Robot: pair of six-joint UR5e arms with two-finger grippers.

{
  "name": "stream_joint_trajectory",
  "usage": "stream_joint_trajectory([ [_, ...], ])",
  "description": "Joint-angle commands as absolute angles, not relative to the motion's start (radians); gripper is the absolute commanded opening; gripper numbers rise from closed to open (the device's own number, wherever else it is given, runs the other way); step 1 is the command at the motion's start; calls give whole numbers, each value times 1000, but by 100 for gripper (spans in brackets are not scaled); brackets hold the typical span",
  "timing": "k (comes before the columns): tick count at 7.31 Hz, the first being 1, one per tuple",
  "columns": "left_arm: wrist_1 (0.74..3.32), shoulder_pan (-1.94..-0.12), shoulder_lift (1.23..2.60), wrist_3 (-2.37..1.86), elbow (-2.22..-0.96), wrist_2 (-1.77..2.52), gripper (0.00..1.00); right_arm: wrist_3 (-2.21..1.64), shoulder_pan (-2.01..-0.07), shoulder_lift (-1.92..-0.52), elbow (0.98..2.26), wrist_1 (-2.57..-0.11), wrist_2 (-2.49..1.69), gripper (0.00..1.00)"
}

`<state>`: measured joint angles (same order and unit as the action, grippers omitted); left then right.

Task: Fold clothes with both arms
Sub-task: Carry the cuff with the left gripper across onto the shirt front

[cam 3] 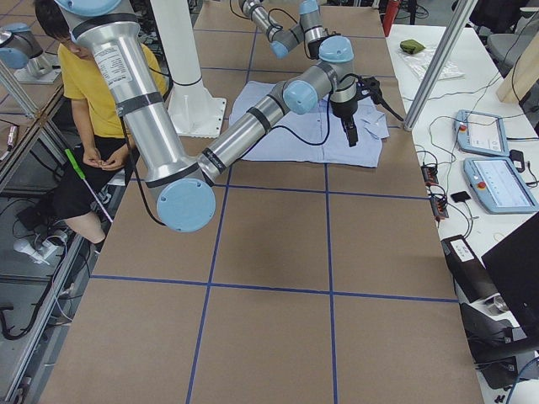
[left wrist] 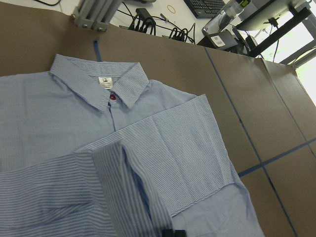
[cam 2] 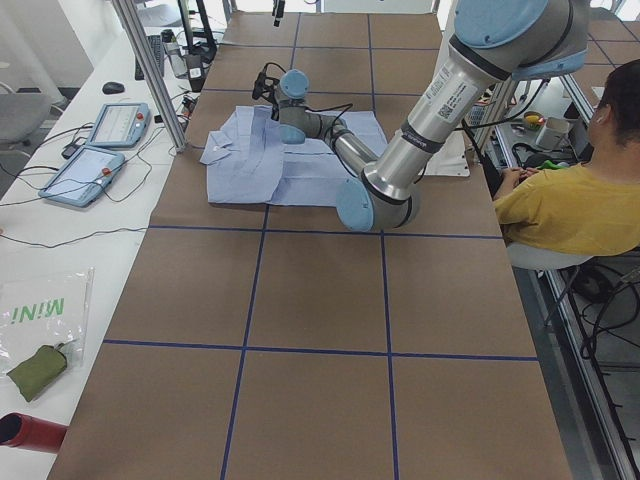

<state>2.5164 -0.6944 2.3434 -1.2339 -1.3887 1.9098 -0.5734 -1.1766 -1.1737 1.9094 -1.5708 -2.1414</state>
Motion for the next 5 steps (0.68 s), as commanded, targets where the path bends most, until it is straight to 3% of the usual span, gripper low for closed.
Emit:
stream_joint_trajectory([
  [1,2481,-622,2413,-1238,-1298,1800,0,-572,-1177,-1173,1908,-1571,-2141,100],
  [5,2480,-484,2437,-1227,-1240,1648,0,-572,-1177,-1173,1908,-1571,-2141,100],
])
